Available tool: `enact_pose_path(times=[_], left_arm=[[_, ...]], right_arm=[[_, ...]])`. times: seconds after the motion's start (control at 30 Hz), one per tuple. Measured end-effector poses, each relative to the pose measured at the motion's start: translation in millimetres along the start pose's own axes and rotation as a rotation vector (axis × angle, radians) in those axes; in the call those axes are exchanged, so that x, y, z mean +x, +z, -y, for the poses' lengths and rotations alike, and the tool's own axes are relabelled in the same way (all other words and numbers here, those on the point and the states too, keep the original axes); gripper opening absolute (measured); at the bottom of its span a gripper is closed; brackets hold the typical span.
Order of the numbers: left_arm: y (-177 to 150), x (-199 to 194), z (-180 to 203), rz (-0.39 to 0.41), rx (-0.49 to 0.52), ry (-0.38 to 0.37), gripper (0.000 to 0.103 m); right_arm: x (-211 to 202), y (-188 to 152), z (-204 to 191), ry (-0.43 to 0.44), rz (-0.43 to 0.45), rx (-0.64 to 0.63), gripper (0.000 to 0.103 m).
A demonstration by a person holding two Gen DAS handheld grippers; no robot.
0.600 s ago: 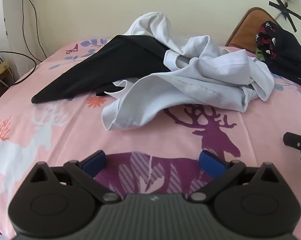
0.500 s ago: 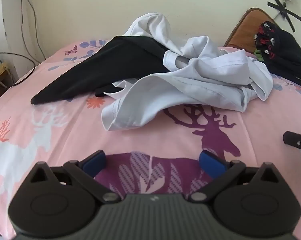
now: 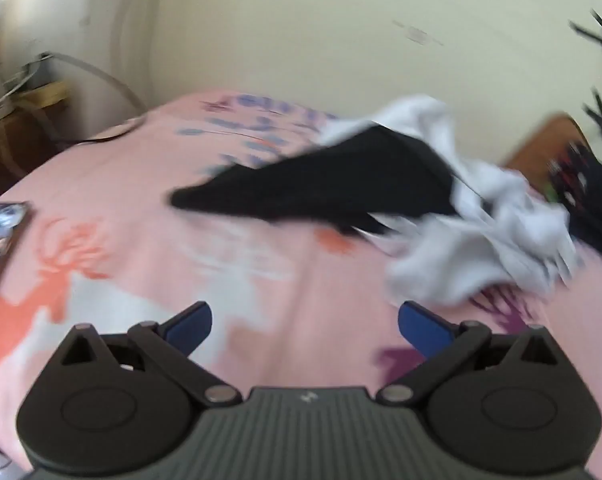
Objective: Fold small clothes
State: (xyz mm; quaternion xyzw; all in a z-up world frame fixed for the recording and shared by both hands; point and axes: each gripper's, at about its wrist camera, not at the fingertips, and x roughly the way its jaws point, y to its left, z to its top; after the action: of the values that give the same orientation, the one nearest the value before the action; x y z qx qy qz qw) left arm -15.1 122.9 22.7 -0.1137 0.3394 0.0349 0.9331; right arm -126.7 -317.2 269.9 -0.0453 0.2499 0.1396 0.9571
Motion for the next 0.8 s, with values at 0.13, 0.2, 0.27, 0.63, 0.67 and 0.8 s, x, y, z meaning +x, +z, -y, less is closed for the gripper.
enact_pose_path(times=[0.13,0.2,0.27,0.63,0.67,0.8], left_arm=[[12.3,-0.5,-10.1,0.024,-0.015,0.033,0.095],[24.2,-2.0,-11.8,0.05,-0.011,0.036,0.094],[35.8,-4.7,-12.7,0.077,-0.01,0.033,0.089],[76.6,25.4,11.3,0.168,0.167,0.033,0.067],[80.6,32.4,16.8,0.163,0.18,0.032,0.068],[84.8,45.7,32.9,0.165,0.214,-0.008,0.071]], right_arm=[[30.0,36.2,-45.8,0.118,0.022,-0.138,0.073],[55.7,46.2,-63.1,0.131,0.01,-0.19,0.073],[90.2,47.1,-76.0,0.128,-0.067,-0.223,0.072],[28.9,16.9,46.2,-0.27,-0.062,-0.079,0.005],[12.0,13.9,64.6,-0.332,-0.053,-0.049,0.005],[-33.5,-5.8,114.8,-0.519,-0.036,0.05,0.005]])
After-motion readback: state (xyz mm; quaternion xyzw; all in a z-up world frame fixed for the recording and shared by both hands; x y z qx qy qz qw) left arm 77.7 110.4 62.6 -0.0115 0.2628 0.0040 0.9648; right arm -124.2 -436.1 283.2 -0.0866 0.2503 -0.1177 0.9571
